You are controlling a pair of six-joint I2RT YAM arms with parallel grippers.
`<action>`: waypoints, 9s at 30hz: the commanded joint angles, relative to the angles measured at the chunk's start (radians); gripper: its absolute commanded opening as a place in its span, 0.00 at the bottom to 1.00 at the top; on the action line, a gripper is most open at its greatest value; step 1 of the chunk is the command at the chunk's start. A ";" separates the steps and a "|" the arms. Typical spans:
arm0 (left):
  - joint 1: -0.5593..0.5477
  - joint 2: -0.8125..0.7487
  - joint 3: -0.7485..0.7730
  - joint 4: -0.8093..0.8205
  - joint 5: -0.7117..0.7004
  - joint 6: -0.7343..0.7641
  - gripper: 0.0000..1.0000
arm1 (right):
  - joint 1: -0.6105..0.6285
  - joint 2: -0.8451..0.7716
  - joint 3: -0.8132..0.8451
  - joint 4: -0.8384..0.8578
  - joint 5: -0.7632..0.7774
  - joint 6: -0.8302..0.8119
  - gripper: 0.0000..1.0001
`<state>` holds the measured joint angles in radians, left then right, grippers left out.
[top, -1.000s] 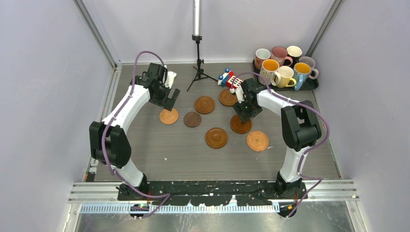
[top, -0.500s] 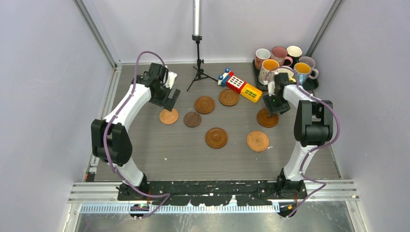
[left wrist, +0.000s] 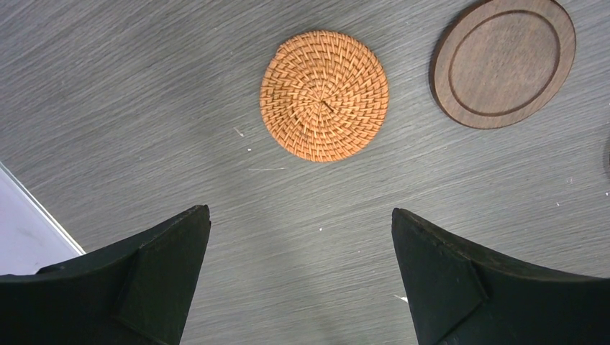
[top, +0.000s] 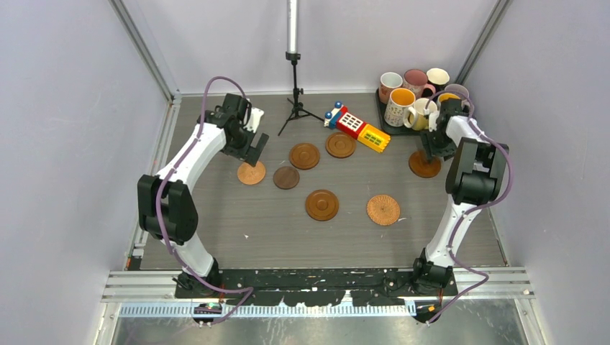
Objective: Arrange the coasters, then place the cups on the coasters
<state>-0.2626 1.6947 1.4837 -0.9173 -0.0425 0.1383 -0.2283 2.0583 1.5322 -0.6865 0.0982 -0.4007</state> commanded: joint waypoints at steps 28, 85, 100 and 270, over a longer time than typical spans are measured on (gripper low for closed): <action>0.007 -0.045 0.024 -0.033 0.092 -0.036 1.00 | 0.288 -0.191 0.165 0.035 -0.354 0.112 0.62; 0.123 -0.166 0.008 -0.107 0.182 0.054 1.00 | 0.561 -0.097 -0.151 0.085 -0.015 0.124 0.41; 0.123 -0.143 0.005 -0.089 0.228 0.059 1.00 | 0.347 -0.135 -0.184 0.089 0.002 0.124 0.41; -0.369 0.426 0.123 0.259 0.136 0.293 0.52 | 0.412 -0.307 -0.050 0.005 -0.160 0.330 0.65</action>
<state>-0.7261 2.0651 1.5288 -0.6304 0.1802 0.4057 0.1875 1.8061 1.4864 -0.6830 -0.0616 -0.0761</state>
